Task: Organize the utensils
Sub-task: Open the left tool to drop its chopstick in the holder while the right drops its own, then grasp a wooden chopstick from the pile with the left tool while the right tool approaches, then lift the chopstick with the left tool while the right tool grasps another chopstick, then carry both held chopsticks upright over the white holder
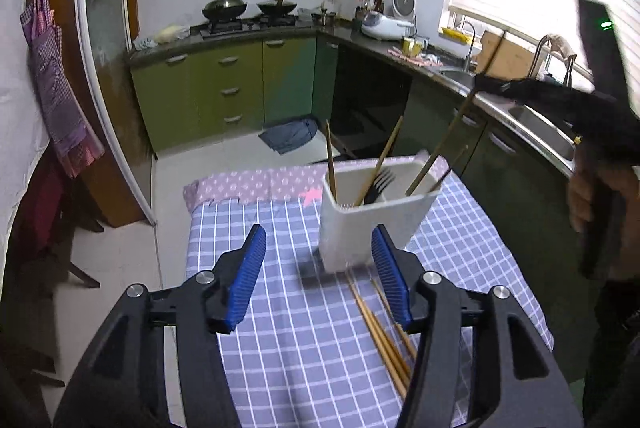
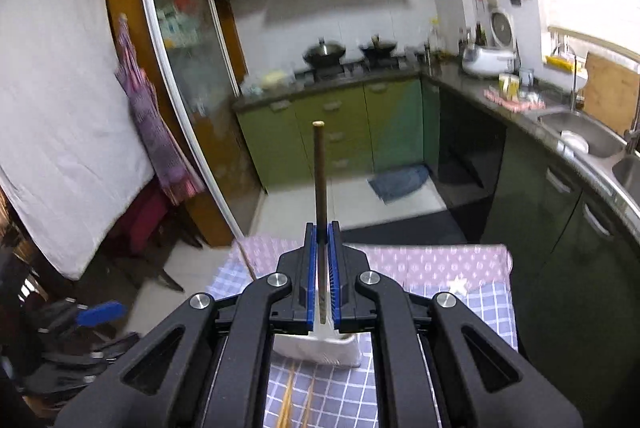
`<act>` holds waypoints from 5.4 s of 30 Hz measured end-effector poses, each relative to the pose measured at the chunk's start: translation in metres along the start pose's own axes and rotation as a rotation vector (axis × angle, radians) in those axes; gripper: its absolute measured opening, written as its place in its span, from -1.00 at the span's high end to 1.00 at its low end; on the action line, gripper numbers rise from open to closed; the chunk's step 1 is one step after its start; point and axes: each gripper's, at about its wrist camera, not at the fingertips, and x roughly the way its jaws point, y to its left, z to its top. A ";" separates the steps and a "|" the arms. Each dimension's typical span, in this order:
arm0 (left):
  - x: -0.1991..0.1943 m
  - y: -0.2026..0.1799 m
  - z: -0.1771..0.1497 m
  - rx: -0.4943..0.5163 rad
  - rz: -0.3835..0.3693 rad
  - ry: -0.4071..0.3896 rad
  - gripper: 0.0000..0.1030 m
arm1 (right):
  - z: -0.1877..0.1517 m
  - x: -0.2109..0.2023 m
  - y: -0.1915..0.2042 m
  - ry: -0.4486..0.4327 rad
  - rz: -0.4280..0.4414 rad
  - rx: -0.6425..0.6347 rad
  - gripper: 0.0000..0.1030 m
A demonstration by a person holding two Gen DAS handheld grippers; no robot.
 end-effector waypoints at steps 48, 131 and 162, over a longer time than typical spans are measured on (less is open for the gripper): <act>0.195 -0.061 -0.119 -0.148 0.052 0.706 0.31 | -0.233 -0.015 -0.071 0.419 0.062 -0.036 0.34; 0.022 -0.024 -0.109 -0.023 -0.083 0.217 0.88 | -0.200 0.024 0.008 0.453 0.081 -0.115 0.86; -0.001 -0.032 -0.109 0.013 -0.084 0.161 0.88 | -0.230 -0.094 -0.020 0.171 0.095 -0.025 0.85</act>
